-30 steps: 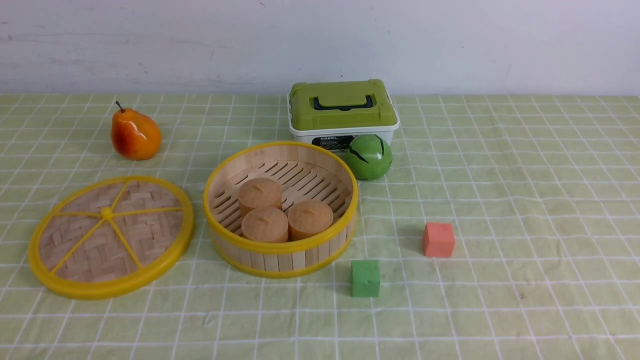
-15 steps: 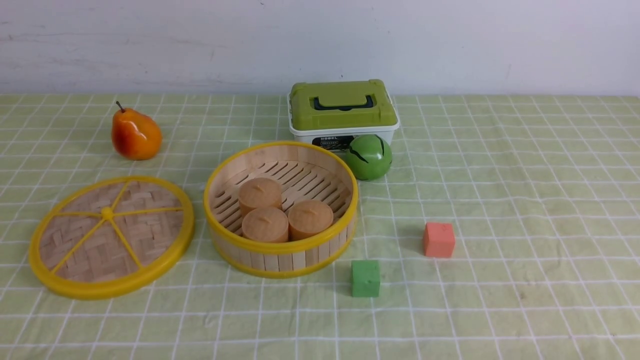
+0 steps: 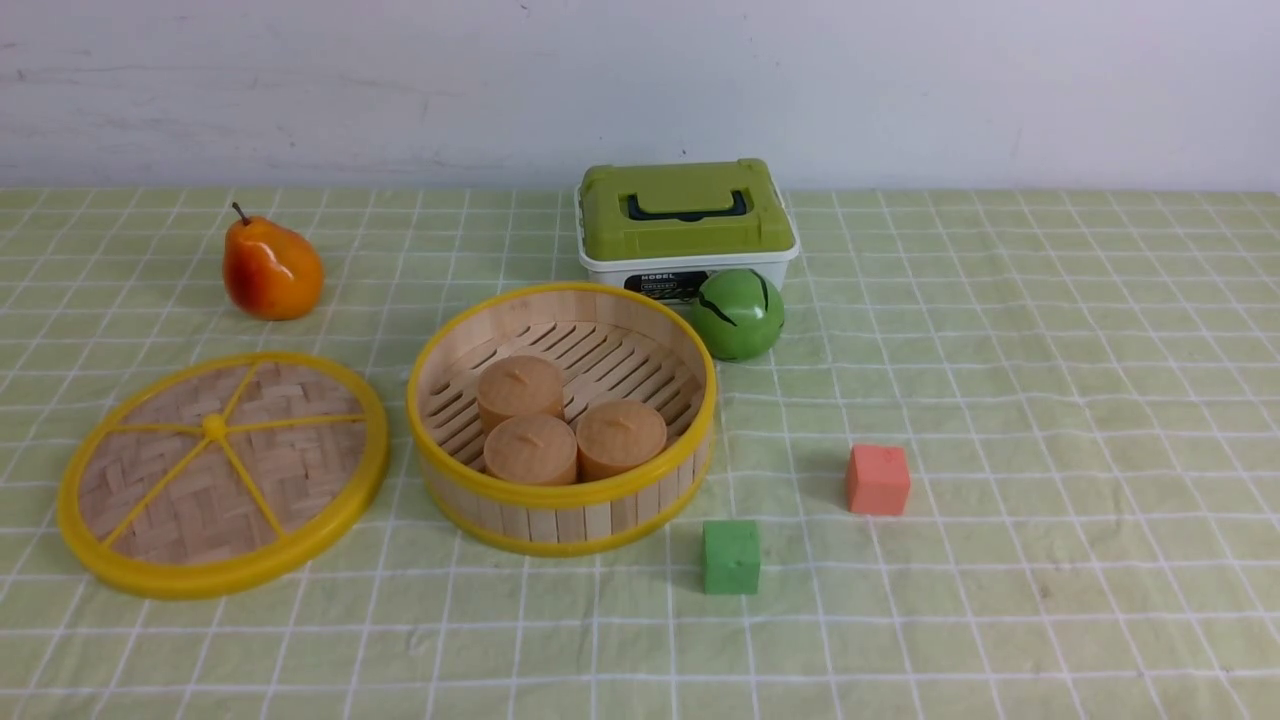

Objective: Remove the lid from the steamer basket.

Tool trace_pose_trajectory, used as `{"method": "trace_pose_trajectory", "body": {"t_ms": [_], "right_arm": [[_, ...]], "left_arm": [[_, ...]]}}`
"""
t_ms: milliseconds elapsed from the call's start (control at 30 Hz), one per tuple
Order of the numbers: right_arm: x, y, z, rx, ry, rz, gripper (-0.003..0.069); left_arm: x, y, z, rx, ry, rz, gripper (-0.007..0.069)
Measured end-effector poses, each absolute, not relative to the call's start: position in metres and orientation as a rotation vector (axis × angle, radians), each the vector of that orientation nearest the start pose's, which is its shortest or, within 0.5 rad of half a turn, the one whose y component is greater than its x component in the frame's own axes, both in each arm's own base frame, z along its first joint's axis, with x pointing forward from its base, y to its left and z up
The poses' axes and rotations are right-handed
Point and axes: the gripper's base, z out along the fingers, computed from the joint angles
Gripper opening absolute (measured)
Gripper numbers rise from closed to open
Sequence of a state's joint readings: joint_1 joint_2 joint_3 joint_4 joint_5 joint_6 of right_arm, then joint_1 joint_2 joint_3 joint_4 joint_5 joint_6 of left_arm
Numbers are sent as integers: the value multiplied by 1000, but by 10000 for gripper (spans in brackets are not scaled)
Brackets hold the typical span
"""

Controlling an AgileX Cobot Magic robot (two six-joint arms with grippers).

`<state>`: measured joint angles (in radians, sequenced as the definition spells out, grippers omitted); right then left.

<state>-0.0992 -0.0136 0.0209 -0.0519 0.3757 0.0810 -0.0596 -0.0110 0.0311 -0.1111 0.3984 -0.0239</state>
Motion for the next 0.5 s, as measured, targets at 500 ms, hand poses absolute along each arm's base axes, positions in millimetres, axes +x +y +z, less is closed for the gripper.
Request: {"method": "trace_pose_trajectory", "body": {"t_ms": [500], "right_arm": [[52, -7, 173, 136, 1862, -64, 241]], "left_arm": [[52, -7, 168, -34, 1903, -167, -1]]}}
